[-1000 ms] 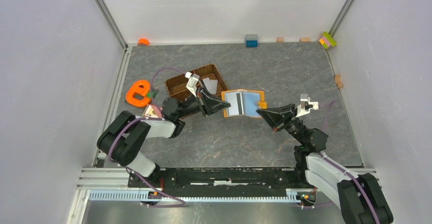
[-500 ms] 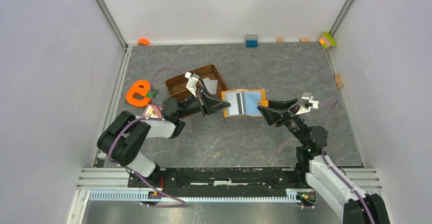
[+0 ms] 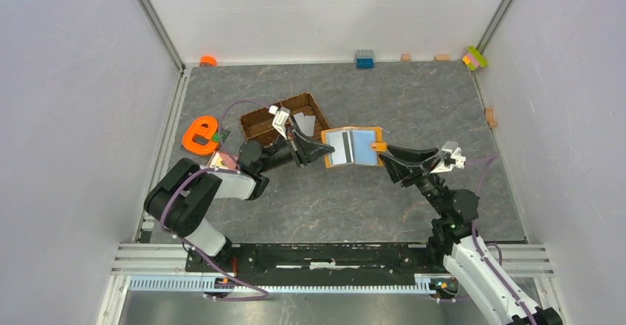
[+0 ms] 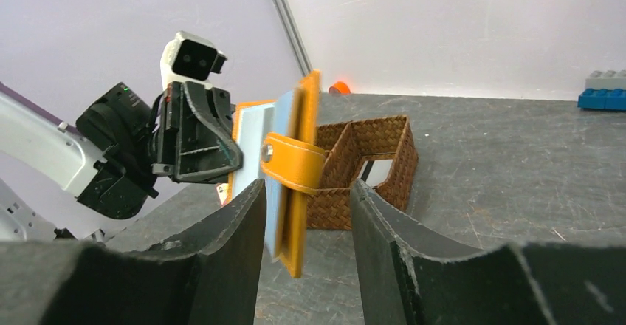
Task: Take the credit cards out of the card holder
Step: Remove the credit card from the card holder.
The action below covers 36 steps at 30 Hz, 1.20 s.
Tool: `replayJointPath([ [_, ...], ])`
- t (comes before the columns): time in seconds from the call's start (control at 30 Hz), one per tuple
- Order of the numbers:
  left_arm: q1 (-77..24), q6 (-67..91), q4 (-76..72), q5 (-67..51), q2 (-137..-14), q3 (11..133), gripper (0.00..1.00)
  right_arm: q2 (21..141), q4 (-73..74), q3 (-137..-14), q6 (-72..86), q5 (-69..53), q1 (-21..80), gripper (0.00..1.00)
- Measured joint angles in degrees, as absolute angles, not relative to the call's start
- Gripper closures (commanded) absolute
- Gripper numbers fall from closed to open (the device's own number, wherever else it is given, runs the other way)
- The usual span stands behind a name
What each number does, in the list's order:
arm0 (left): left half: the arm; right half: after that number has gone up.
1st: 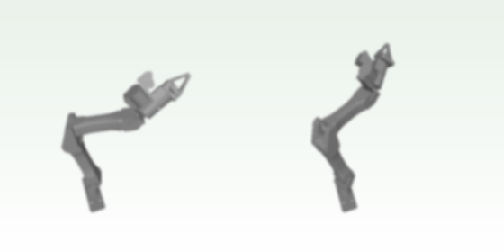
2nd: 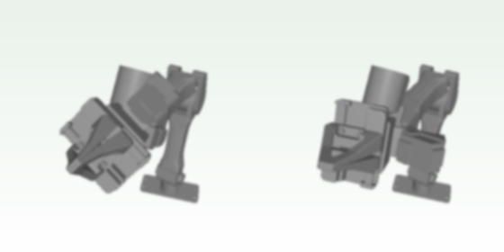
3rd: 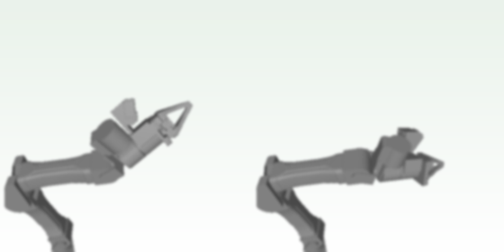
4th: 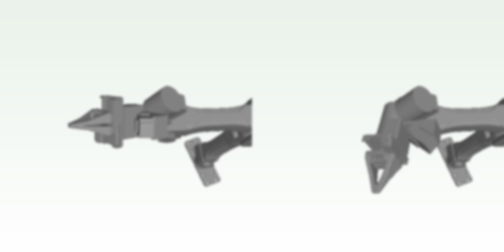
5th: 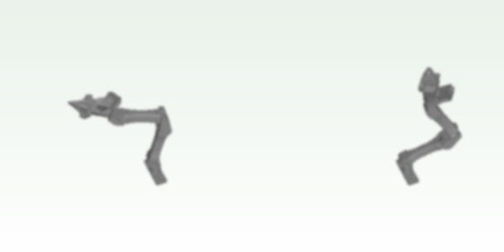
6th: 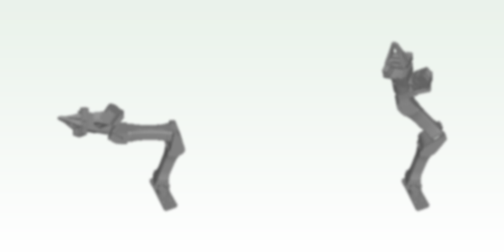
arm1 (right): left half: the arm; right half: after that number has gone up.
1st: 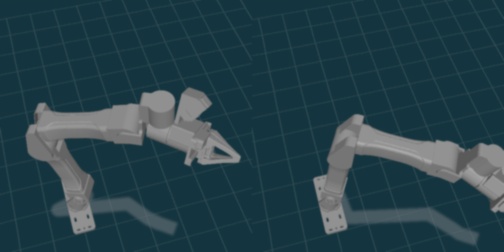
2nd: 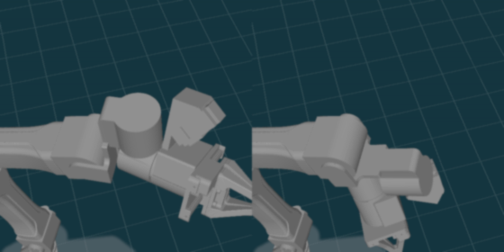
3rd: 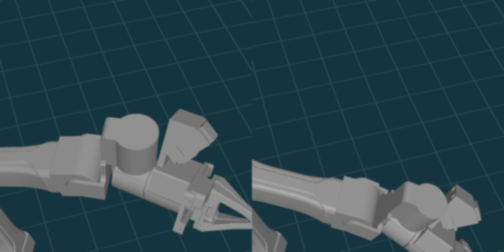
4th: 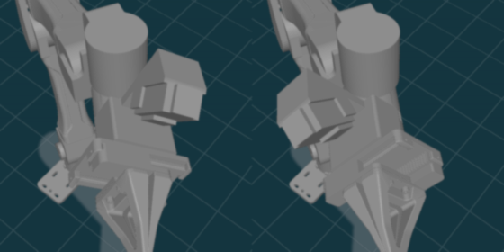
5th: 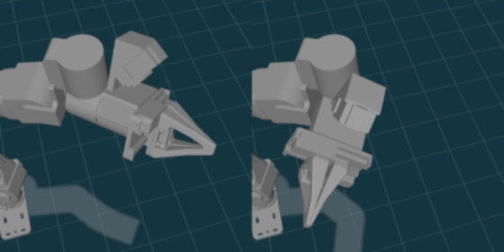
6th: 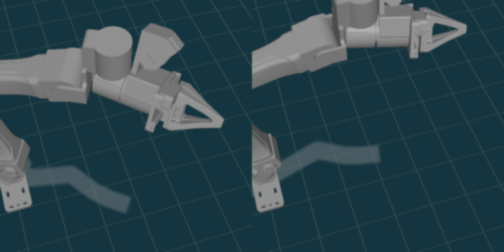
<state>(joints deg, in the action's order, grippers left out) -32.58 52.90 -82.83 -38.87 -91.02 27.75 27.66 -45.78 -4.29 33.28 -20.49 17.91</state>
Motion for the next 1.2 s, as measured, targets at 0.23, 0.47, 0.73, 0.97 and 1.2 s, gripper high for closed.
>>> replayJointPath([
  [0.23, -32.6, 48.4, -74.8, -35.9, -86.4, 27.7, 0.98, 25.9, -44.6, -4.9, 31.2, -20.7, 21.2, 0.49],
  [0.47, -32.9, 45.3, -70.6, -34.0, -82.7, 26.9, 0.98, 33.8, -44.2, -8.8, 28.2, -22.2, 28.3, 0.55],
  [0.73, -33.3, 43.3, -67.4, -33.5, -81.2, 26.7, 0.98, 42.5, -42.0, -13.7, 24.3, -22.9, 33.8, 0.56],
  [0.97, -33.3, 41.6, -64.5, -33.1, -79.3, 26.7, 0.98, 42.2, -38.5, -14.0, 22.6, -19.0, 33.8, 0.59],
  [1.2, -33.1, 38.7, -47.6, -31.2, -78.6, 34.1, 0.98, 49.6, -34.0, -24.0, 21.9, -19.4, 33.8, 0.59],
])
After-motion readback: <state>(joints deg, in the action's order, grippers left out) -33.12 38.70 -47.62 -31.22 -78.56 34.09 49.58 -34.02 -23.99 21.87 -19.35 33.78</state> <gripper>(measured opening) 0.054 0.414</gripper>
